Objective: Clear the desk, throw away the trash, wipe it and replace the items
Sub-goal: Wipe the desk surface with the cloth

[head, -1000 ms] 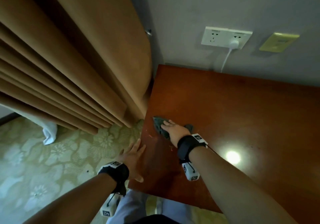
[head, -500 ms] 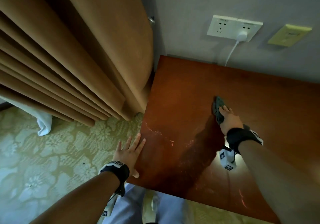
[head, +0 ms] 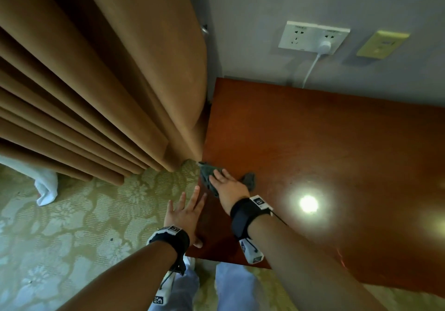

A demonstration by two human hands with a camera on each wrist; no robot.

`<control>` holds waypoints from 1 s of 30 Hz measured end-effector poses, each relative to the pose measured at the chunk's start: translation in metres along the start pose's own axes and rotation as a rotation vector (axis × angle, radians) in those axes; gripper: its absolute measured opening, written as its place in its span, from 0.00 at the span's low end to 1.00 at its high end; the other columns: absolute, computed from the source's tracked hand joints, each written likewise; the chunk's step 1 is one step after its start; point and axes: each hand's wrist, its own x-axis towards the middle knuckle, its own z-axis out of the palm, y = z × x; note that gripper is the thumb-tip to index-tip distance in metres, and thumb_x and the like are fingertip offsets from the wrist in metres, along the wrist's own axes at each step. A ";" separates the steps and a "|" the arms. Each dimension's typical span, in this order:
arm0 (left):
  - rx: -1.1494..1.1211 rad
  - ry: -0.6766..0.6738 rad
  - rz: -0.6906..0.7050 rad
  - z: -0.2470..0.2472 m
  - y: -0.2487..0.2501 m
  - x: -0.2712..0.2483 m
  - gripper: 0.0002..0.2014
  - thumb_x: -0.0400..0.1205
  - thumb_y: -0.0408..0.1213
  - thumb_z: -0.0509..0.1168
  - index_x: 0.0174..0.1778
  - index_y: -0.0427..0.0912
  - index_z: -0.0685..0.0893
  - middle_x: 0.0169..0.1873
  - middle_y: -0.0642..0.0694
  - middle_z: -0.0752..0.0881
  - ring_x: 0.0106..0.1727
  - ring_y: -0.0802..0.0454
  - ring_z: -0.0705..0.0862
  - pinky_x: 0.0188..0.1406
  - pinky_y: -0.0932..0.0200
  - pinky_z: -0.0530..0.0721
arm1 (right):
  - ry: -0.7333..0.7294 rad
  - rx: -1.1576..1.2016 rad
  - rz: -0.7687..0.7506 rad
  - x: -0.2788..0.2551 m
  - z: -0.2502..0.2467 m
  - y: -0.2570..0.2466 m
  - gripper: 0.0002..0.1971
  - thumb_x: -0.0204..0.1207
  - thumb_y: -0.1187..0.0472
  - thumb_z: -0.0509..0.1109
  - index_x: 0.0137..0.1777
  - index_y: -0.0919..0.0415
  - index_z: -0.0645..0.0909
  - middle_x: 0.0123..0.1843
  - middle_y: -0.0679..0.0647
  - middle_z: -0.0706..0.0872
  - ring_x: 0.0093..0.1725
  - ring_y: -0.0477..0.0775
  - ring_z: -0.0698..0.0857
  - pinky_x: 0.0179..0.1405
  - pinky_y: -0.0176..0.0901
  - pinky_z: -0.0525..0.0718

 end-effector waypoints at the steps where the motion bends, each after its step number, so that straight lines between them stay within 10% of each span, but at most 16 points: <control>1: -0.002 -0.001 0.002 0.000 0.000 0.000 0.71 0.66 0.60 0.79 0.81 0.55 0.23 0.79 0.52 0.20 0.85 0.39 0.34 0.80 0.29 0.44 | -0.011 0.007 0.001 -0.001 0.003 -0.005 0.43 0.79 0.84 0.47 0.88 0.48 0.46 0.88 0.43 0.39 0.87 0.50 0.40 0.81 0.49 0.60; 7: 0.004 0.009 0.019 0.002 -0.002 0.001 0.70 0.66 0.60 0.79 0.82 0.54 0.24 0.80 0.50 0.21 0.85 0.37 0.35 0.80 0.28 0.46 | -0.054 -0.022 0.027 -0.011 -0.003 0.034 0.49 0.75 0.87 0.51 0.87 0.43 0.45 0.87 0.39 0.39 0.87 0.47 0.41 0.75 0.49 0.71; 13: -0.011 0.029 0.034 0.004 -0.004 0.001 0.70 0.67 0.59 0.79 0.80 0.53 0.22 0.74 0.51 0.16 0.85 0.37 0.35 0.81 0.29 0.49 | 0.076 0.083 0.422 -0.053 -0.023 0.116 0.45 0.77 0.84 0.52 0.87 0.45 0.48 0.88 0.41 0.43 0.87 0.48 0.47 0.81 0.48 0.61; 18: -0.012 0.033 0.041 0.005 -0.003 0.001 0.70 0.67 0.59 0.79 0.80 0.53 0.23 0.72 0.51 0.15 0.85 0.38 0.36 0.82 0.29 0.49 | 0.150 0.120 0.639 -0.067 -0.025 0.149 0.42 0.79 0.78 0.59 0.87 0.49 0.50 0.88 0.48 0.48 0.86 0.56 0.55 0.78 0.51 0.72; 30: -0.007 0.007 0.030 0.003 -0.003 0.001 0.70 0.67 0.60 0.79 0.80 0.54 0.22 0.77 0.51 0.17 0.86 0.39 0.36 0.81 0.31 0.49 | 0.060 0.112 0.236 -0.036 0.037 0.016 0.43 0.76 0.83 0.50 0.87 0.49 0.49 0.88 0.45 0.43 0.87 0.52 0.44 0.79 0.52 0.69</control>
